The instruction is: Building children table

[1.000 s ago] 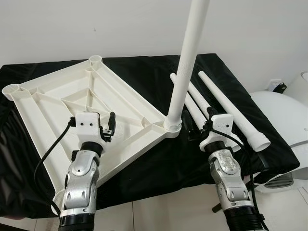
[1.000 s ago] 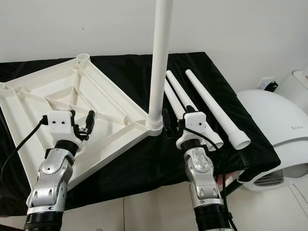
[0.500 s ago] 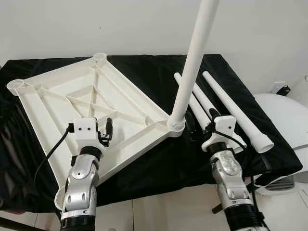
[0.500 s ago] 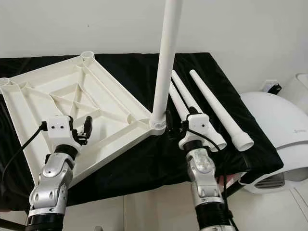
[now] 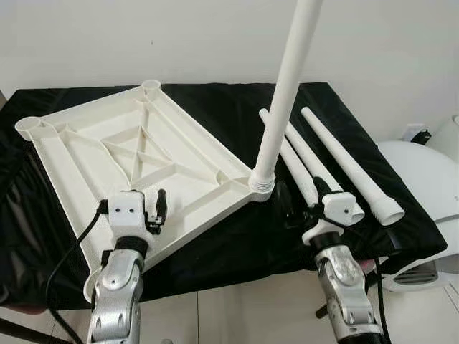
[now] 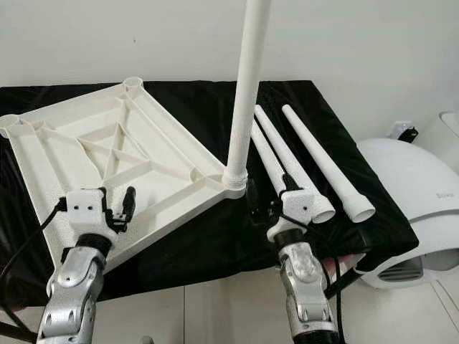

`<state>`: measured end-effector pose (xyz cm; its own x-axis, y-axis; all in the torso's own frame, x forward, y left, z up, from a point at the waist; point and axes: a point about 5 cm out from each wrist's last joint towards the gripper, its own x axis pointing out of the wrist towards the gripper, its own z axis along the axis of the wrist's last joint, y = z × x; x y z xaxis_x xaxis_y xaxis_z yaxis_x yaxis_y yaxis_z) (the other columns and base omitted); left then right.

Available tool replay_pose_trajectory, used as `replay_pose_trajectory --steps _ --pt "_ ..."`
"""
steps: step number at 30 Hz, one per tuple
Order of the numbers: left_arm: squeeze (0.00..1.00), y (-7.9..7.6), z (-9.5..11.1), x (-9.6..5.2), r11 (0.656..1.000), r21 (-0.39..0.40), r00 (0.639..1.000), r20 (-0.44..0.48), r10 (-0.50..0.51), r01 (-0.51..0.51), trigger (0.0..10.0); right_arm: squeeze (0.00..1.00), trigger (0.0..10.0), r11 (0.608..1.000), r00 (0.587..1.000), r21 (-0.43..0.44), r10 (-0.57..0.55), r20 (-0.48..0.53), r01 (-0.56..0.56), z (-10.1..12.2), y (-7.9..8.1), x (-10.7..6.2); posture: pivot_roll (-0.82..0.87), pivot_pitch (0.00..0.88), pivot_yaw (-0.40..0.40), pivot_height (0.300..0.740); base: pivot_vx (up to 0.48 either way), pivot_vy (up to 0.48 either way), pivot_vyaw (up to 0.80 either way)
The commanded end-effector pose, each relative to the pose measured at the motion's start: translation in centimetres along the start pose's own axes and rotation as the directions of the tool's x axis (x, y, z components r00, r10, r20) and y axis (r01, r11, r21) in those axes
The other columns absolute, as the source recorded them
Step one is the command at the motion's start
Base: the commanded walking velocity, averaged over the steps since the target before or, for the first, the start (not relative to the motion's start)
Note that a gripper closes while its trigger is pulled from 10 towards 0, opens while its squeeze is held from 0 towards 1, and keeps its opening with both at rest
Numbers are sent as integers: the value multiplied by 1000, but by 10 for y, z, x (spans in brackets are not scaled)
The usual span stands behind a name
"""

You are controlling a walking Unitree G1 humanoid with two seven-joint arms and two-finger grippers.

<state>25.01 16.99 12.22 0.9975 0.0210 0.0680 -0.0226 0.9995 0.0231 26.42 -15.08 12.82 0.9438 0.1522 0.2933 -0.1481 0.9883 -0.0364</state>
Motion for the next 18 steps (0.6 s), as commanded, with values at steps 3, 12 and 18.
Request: replay_pose_trajectory --steps 3,12,18 --pt "0 -1 1 -5 999 -10 999 -7 46 -46 10000 0 10000 1000 1000 -4 -3 7 3 3 2 -1 31 62 -16 740 0 0 0" --pt "0 -7 4 -10 999 -23 999 2 36 -36 10000 0 10000 1000 1000 14 5 5 -5 5 3 -2 40 79 -27 740 0 0 0" --pt "0 -8 2 -12 1000 -12 1000 -2 27 -27 10000 0 10000 1000 1000 7 6 2 -6 4 5 -1 33 86 -21 740 0 0 0"
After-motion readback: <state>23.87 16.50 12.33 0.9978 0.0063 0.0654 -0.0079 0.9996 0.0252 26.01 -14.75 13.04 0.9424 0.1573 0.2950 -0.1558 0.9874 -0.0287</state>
